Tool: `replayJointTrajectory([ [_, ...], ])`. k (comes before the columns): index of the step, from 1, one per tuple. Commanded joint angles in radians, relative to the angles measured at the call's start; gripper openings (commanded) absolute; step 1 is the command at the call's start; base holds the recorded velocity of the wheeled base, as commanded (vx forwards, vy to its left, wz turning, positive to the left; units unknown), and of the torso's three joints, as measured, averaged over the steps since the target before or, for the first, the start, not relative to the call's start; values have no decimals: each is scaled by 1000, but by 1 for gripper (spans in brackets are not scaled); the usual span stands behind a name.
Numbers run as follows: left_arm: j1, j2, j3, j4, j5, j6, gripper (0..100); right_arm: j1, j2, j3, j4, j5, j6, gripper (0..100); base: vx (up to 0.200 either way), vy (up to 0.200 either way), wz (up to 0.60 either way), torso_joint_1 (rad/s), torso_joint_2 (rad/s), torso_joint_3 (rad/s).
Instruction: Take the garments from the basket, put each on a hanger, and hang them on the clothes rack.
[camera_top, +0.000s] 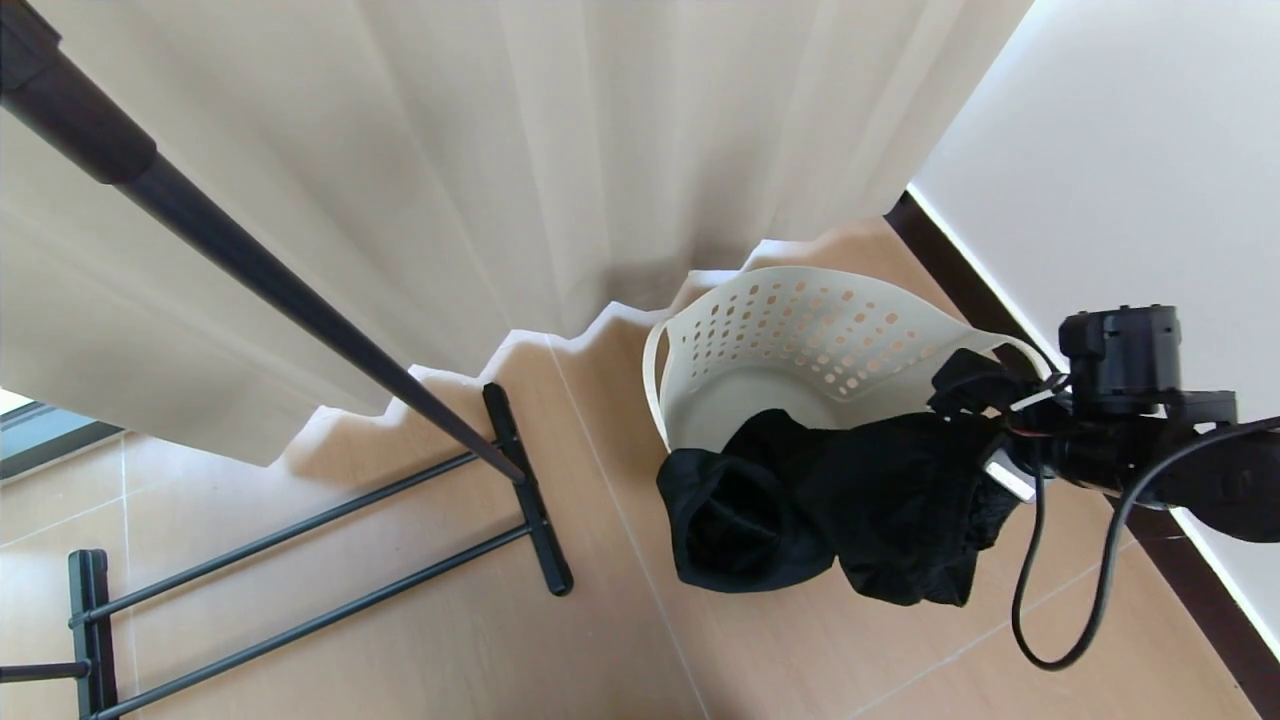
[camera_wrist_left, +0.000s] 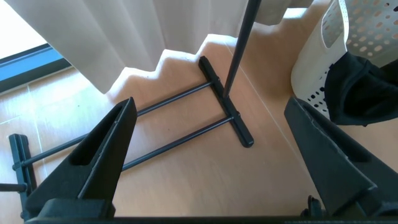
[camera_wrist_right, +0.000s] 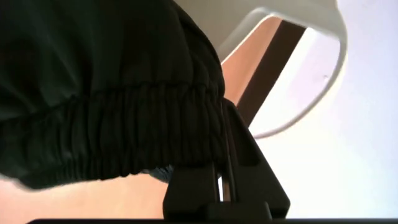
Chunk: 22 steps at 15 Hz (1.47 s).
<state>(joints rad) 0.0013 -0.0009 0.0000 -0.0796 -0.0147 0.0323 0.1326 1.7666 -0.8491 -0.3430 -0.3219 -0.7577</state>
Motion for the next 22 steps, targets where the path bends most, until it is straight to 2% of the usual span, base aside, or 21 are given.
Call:
replayJointTrajectory([
  [1,0,1,0,0,4,0,100,10,-369,219,-8,99,155,0,0,0,0,0,0,0],
  [4,0,1,0,0,2,6,100,71,-654,366,-7,129,232,0,0,0,0,0,0,0],
  [6,0,1,0,0,1,8,100,71,-731,352,1,129,232,0,0,0,0,0,0,0],
  [13,0,1,0,0,1,6,100,68,-737,349,-7,127,232,0,0,0,0,0,0,0],
  [22,0,1,0,0,1,4,100,58,-737,372,-5,124,233,0,0,0,0,6,3,177],
])
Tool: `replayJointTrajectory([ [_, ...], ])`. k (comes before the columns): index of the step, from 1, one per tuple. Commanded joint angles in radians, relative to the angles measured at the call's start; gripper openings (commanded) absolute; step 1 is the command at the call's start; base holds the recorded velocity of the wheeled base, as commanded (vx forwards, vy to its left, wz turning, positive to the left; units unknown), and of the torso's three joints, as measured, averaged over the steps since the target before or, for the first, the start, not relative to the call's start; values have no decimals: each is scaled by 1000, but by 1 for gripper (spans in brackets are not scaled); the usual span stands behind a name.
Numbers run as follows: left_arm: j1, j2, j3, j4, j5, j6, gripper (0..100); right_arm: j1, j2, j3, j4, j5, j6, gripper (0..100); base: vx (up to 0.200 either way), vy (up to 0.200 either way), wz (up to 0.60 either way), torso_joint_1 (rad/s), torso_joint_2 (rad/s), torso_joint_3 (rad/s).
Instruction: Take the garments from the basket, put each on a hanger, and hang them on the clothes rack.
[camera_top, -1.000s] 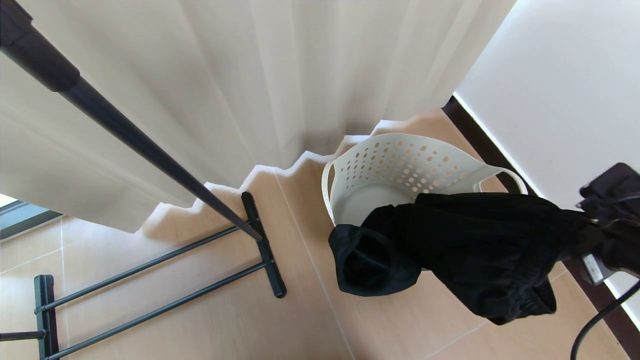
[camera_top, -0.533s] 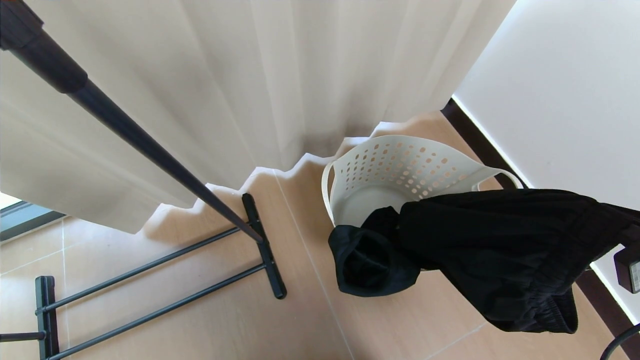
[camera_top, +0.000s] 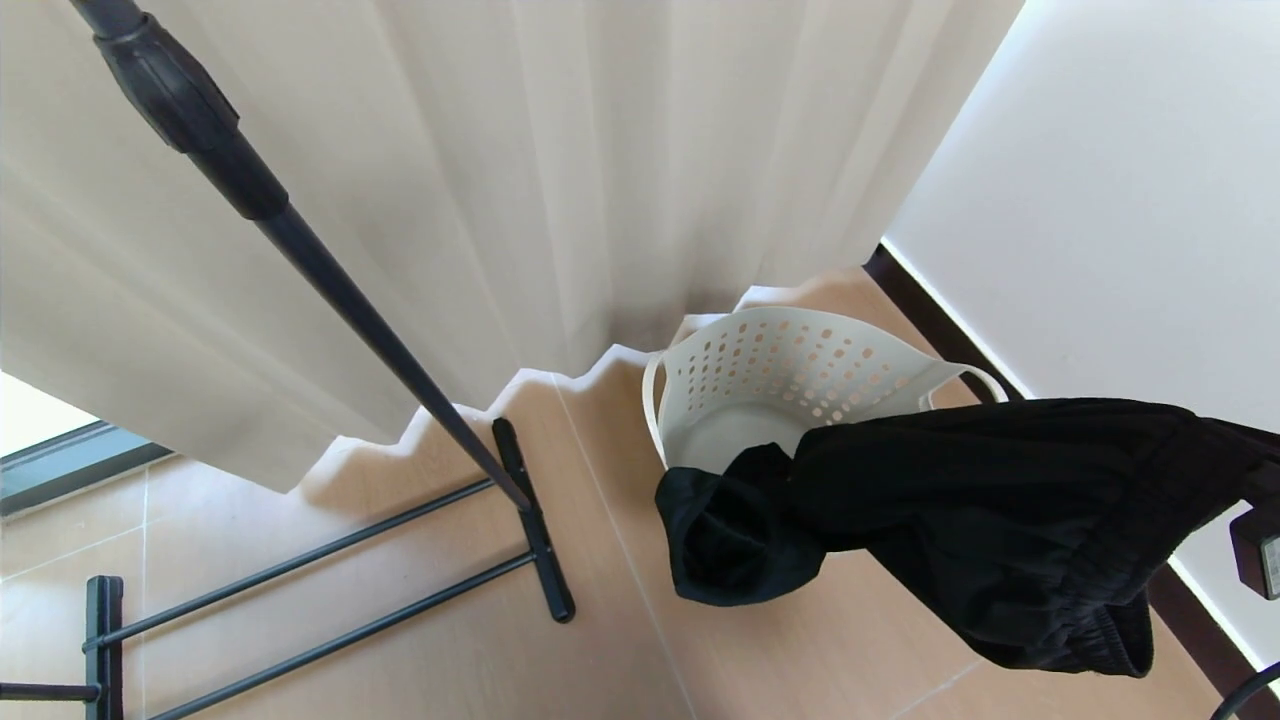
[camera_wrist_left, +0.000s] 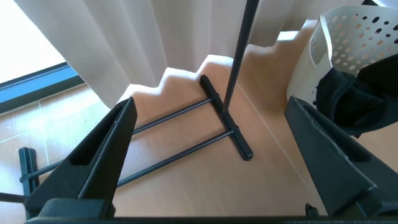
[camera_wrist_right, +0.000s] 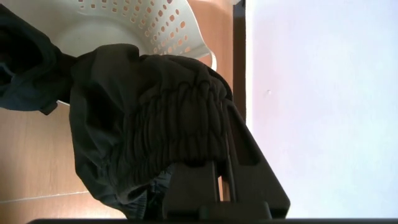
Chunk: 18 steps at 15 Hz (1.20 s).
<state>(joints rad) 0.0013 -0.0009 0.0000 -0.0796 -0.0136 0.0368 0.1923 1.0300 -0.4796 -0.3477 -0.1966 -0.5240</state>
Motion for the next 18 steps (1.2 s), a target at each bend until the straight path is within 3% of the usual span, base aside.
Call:
replayJointTrajectory([
  [1,0,1,0,0,1,0,100,-19,1,3,-2,2,-1,0,0,0,0,2,-2,105],
  [11,0,1,0,0,1,0,100,-47,28,1,-2,0,-2,0,0,0,0,6,-61,5],
  [18,0,1,0,0,1,0,100,-47,27,3,-2,-1,-2,0,0,0,0,91,-435,-292],
])
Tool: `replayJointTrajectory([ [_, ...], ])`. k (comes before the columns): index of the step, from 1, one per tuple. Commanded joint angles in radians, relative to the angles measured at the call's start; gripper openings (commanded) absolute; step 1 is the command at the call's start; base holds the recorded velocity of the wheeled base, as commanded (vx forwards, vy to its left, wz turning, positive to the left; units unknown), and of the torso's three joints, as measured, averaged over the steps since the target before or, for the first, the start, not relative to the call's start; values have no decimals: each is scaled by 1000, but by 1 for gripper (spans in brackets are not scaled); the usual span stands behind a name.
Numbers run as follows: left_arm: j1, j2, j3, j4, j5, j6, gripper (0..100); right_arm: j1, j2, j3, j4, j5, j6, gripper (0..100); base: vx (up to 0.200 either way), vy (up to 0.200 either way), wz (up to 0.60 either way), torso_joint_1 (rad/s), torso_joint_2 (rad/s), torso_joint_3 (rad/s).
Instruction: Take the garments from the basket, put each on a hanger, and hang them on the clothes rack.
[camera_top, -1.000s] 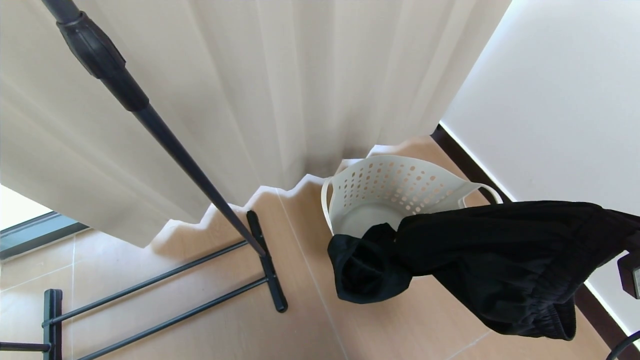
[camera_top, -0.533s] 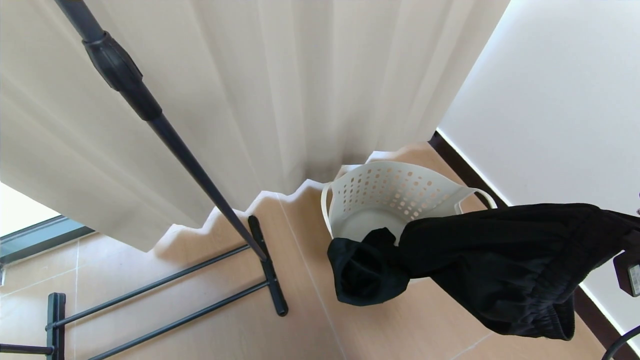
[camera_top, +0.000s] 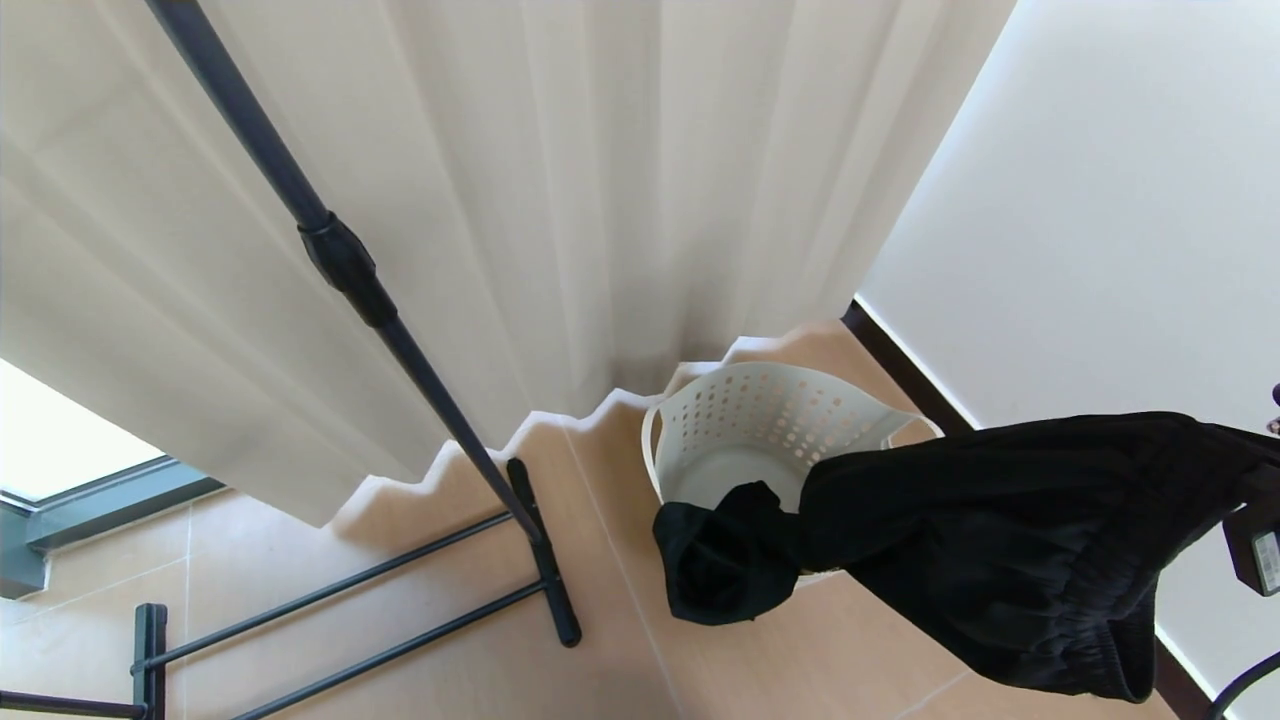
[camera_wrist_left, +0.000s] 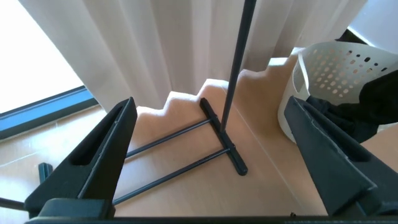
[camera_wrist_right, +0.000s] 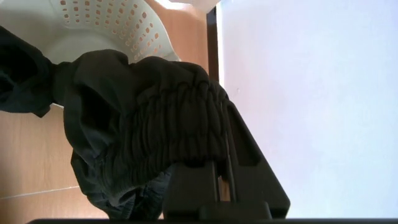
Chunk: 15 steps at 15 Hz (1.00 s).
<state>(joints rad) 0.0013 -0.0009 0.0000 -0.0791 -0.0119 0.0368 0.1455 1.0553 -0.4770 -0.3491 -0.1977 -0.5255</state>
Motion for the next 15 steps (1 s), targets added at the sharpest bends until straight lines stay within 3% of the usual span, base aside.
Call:
replayJointTrajectory([
  [1,0,1,0,-1,0,0,100,0,0,0,-1,0,-1,0,0,0,0,134,-471,-222],
  [11,0,1,0,-1,0,0,100,0,-8,6,-2,0,1,0,0,0,0,171,-504,-142],
  [15,0,1,0,-1,0,0,100,0,-8,6,-2,0,1,0,0,0,0,84,-201,61],
])
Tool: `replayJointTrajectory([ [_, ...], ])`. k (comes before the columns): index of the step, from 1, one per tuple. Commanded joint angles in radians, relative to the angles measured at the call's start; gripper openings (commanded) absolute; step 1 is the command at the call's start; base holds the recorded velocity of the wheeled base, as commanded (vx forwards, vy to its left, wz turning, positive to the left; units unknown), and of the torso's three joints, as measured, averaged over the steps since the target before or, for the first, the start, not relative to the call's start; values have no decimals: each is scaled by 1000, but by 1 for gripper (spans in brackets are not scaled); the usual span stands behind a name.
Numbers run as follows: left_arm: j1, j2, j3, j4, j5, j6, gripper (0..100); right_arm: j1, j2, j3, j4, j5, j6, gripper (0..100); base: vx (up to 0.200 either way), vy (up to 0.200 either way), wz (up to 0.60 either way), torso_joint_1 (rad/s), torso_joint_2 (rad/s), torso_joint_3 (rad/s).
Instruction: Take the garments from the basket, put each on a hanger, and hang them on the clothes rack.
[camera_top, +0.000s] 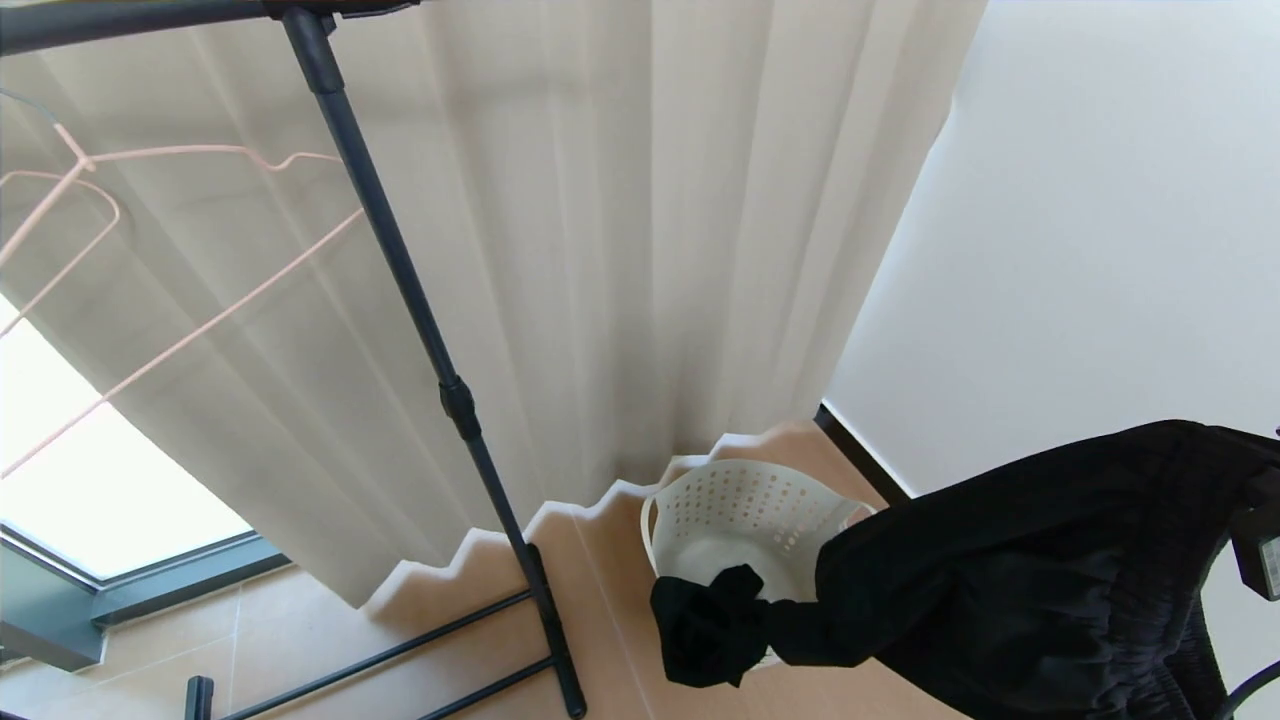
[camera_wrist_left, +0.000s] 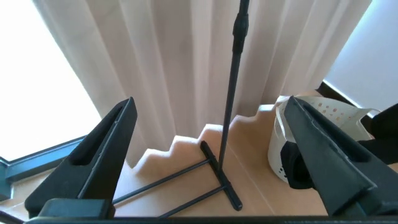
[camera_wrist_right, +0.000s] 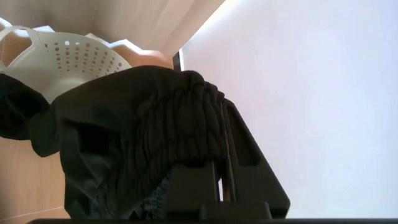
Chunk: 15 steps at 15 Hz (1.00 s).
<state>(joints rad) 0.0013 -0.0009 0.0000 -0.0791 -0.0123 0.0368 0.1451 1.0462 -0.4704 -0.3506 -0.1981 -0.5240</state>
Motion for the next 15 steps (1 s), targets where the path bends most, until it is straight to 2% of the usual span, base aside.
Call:
replayJointTrajectory([
  [1,0,1,0,-1,0,0,100,1,2,-1,-1,0,-1,0,0,0,0,32,-36,168],
  [8,0,1,0,-1,0,0,100,1,3,-2,-1,-6,-2,0,0,0,0,17,-39,177],
  [15,0,1,0,-1,0,0,100,1,3,1,1,-6,-2,0,0,0,0,220,-533,-98],
])
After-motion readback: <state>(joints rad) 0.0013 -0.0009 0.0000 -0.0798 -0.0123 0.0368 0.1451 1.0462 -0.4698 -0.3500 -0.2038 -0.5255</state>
